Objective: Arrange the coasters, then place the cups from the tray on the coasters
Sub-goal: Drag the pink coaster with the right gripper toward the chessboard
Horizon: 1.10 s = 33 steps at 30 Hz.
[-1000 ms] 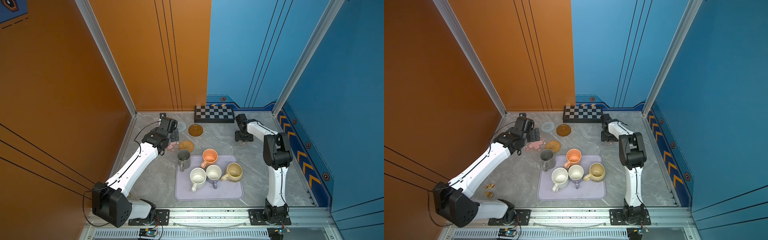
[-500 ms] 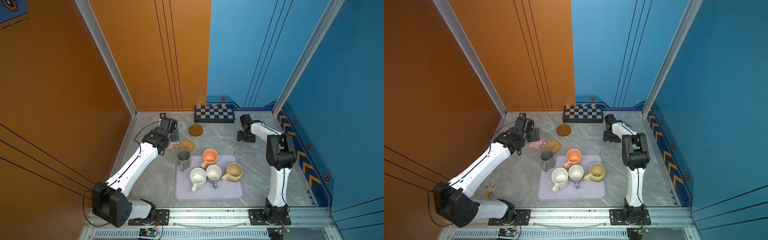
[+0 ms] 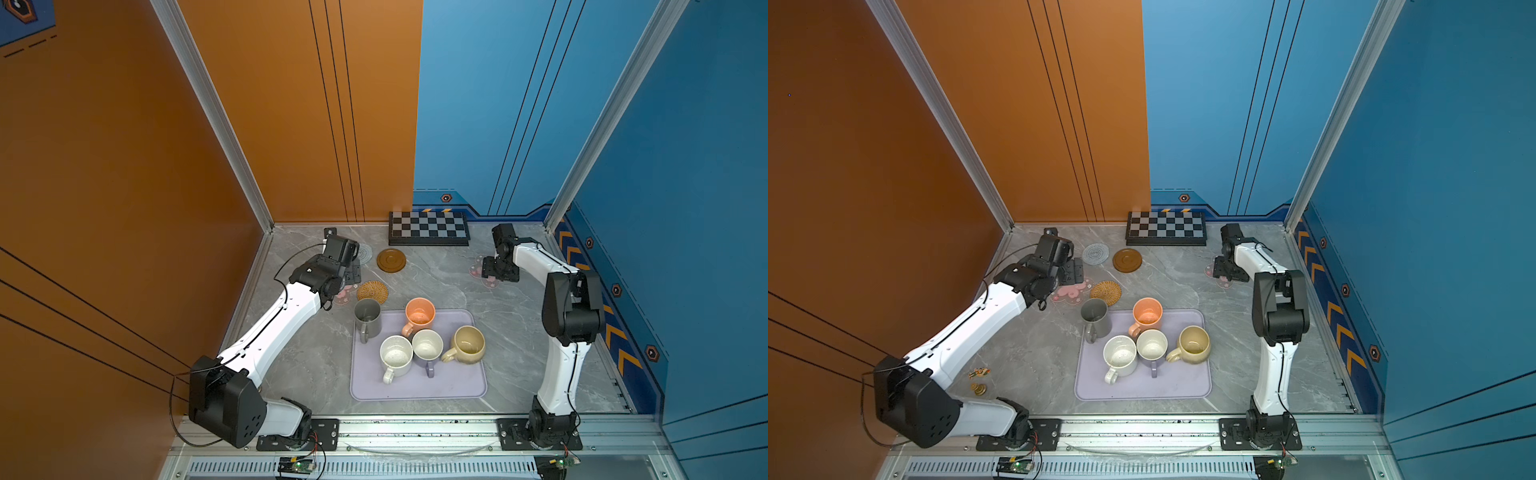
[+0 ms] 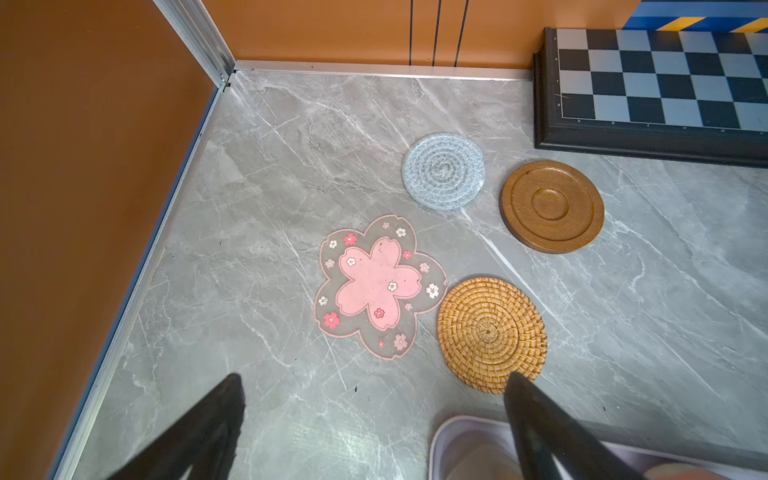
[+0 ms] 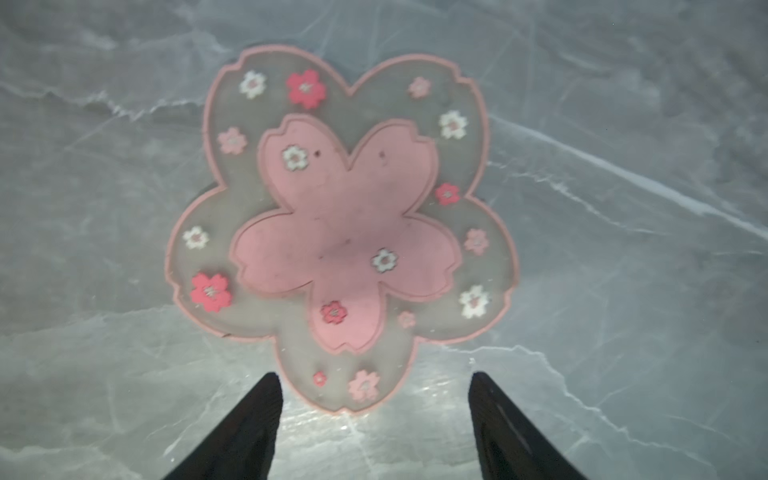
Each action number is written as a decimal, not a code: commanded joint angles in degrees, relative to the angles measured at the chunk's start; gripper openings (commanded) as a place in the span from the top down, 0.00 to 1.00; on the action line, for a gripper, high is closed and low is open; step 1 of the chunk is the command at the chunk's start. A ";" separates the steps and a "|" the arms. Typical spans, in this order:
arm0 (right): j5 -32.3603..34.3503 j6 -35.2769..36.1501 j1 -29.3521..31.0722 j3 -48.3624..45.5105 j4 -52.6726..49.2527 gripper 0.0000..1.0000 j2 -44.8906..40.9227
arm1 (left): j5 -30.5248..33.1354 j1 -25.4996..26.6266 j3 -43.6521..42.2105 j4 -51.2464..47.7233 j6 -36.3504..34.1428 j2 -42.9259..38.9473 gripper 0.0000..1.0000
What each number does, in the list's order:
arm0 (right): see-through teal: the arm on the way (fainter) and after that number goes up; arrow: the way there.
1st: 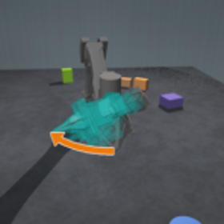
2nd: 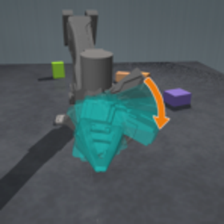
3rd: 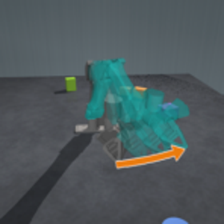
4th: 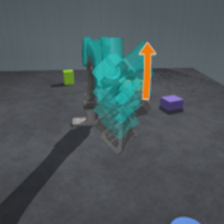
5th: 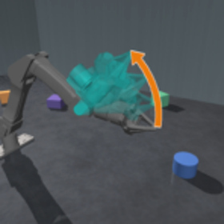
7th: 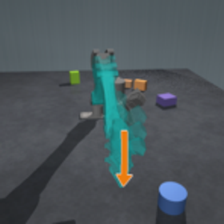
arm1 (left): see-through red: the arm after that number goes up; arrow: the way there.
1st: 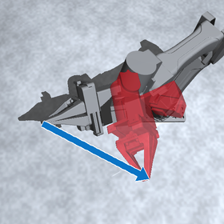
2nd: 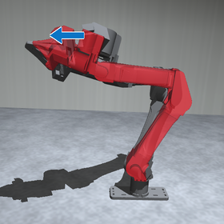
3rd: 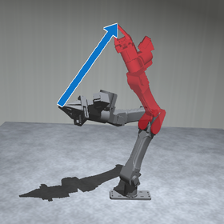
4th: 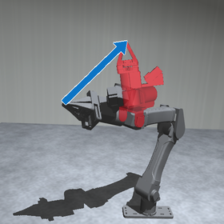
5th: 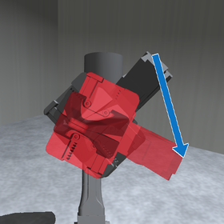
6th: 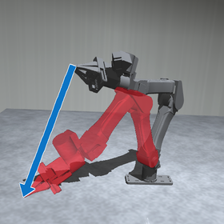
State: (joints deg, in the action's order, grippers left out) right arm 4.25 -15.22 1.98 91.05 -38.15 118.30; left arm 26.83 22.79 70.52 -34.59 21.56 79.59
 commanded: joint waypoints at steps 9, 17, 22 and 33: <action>-11.69 1.24 -4.02 10.49 4.23 0.22 7.41 | 0.55 1.30 1.63 -1.61 2.23 3.83 0.02; -10.15 0.41 -4.61 17.81 3.88 0.16 12.90 | 0.63 2.15 3.51 -1.63 2.48 7.03 0.02; -10.75 0.80 -4.57 19.82 3.79 0.16 14.19 | 0.56 2.46 4.69 -1.62 2.67 9.41 0.02; -7.39 11.56 0.35 26.54 -1.88 0.14 18.46 | 0.11 3.10 6.43 -1.67 2.69 12.34 0.02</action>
State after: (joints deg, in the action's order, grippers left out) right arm -4.32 -6.74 1.93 114.91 -36.03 134.17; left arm 26.83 25.56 75.64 -34.59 23.66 91.72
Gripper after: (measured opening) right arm 0.855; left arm 0.980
